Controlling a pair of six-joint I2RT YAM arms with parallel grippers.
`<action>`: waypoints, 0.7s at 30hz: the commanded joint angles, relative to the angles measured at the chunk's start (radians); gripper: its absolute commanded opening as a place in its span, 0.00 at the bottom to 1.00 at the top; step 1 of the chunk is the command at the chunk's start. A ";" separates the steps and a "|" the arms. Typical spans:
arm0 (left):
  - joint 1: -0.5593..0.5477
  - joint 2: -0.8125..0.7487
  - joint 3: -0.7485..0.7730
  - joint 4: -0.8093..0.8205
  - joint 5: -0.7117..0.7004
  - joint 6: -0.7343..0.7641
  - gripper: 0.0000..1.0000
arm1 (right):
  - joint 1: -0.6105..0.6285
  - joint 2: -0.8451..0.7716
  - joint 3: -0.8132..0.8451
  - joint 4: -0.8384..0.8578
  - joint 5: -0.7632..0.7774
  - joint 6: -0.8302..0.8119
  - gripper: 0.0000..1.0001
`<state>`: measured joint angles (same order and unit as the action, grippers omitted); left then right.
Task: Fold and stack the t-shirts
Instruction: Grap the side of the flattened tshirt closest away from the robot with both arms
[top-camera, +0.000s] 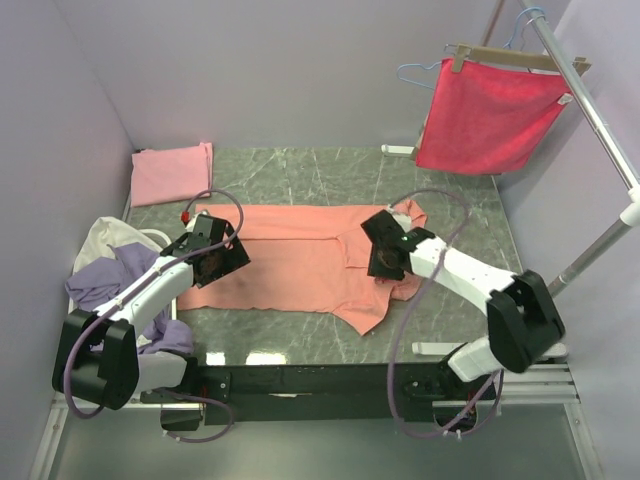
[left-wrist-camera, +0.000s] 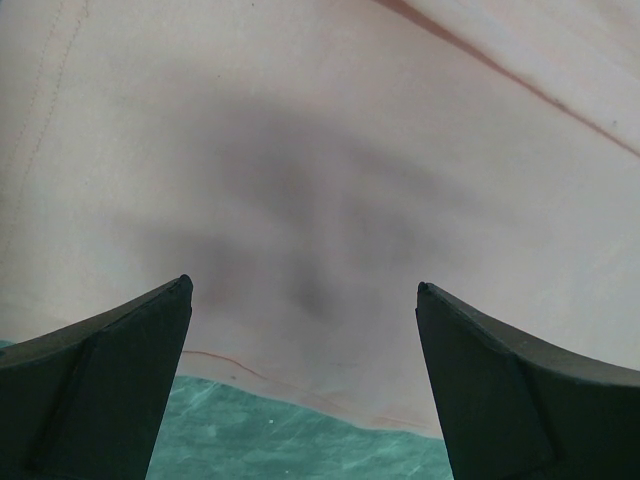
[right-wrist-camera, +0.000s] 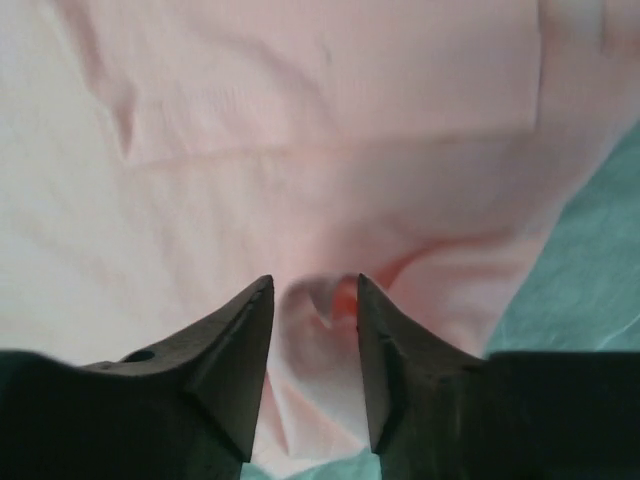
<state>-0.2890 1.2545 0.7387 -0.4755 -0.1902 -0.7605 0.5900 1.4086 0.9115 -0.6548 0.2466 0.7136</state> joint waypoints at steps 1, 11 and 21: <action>-0.007 -0.015 0.019 0.002 -0.006 0.010 1.00 | -0.018 0.087 0.141 0.018 0.092 -0.097 0.50; -0.007 0.002 0.031 0.000 -0.005 0.024 0.99 | -0.030 -0.112 0.071 -0.114 0.077 -0.071 0.55; -0.010 0.028 0.045 0.018 0.023 0.055 0.99 | -0.018 -0.448 -0.235 -0.183 -0.141 0.138 0.48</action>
<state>-0.2920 1.2755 0.7425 -0.4759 -0.1814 -0.7372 0.5671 1.0451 0.7483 -0.7818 0.1772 0.7506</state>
